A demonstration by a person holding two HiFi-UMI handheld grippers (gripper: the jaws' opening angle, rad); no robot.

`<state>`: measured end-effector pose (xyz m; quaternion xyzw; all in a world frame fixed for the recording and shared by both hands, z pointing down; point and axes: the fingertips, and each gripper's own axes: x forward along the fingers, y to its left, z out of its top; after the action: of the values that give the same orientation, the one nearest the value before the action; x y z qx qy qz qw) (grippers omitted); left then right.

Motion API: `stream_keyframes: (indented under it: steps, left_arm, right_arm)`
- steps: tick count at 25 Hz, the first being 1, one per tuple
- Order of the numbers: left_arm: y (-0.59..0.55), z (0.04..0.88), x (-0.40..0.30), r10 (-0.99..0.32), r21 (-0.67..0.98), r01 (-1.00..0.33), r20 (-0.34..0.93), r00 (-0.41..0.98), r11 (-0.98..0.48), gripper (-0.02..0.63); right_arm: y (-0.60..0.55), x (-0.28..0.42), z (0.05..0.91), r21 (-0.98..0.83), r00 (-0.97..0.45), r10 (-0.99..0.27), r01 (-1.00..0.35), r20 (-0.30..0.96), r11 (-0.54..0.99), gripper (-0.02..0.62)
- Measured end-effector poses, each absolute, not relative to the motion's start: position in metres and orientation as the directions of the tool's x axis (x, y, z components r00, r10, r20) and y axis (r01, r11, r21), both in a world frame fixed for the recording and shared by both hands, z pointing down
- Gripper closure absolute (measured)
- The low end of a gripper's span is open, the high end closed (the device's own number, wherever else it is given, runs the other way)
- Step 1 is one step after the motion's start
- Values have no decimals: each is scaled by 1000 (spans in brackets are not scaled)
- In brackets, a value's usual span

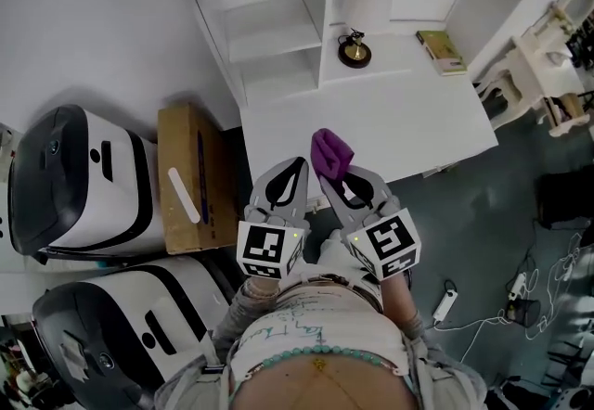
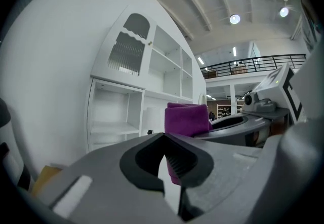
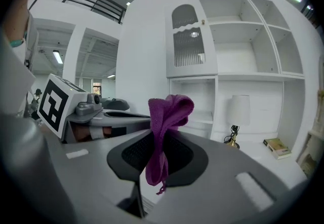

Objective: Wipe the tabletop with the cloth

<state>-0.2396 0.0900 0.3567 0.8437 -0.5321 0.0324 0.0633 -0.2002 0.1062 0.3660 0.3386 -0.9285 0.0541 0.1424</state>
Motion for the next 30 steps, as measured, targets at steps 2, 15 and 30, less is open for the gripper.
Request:
stream_keyframes:
  steps: [2, 15, 30]
  left_arm:
    - [81, 353, -234, -906, 67, -913, 117, 408, -402, 604]
    - [68, 367, -227, -966, 68, -976, 146, 213, -205, 604]
    - [39, 372, -292, -972, 92, -984, 162, 168, -154, 604]
  right_arm:
    - [96, -198, 364, -3, -753, -584, -613, 303, 790, 512]
    - [66, -178, 378, -13, -843, -433, -461, 320, 887, 514]
    - [32, -239, 380, 8, -850, -393, -417, 350, 909, 514]
